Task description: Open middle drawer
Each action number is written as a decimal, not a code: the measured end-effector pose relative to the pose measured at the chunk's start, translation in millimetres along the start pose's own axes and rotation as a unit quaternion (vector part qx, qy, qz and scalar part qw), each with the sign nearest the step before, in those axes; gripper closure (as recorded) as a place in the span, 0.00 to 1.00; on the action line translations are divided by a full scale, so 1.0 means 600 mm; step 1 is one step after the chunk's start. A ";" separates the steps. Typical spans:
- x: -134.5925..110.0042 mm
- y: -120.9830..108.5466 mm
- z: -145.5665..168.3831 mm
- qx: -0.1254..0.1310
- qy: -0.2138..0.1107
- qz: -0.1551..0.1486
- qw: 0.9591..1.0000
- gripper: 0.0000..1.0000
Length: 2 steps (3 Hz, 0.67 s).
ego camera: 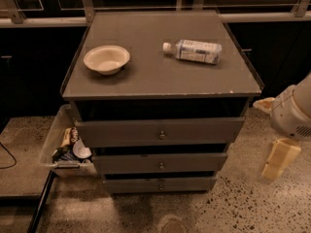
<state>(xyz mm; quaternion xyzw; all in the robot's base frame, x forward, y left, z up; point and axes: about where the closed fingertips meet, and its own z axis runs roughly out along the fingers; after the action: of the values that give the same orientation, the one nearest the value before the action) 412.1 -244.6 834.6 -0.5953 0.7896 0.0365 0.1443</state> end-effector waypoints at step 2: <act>0.084 0.007 0.212 -0.010 -0.083 0.014 0.996 0.00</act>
Offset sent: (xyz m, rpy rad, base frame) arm 0.0179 -0.0370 -0.1977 0.2336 0.0034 -0.0586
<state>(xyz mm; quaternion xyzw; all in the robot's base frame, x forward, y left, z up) 419.2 -261.3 699.0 -0.5809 0.7826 0.0958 0.2022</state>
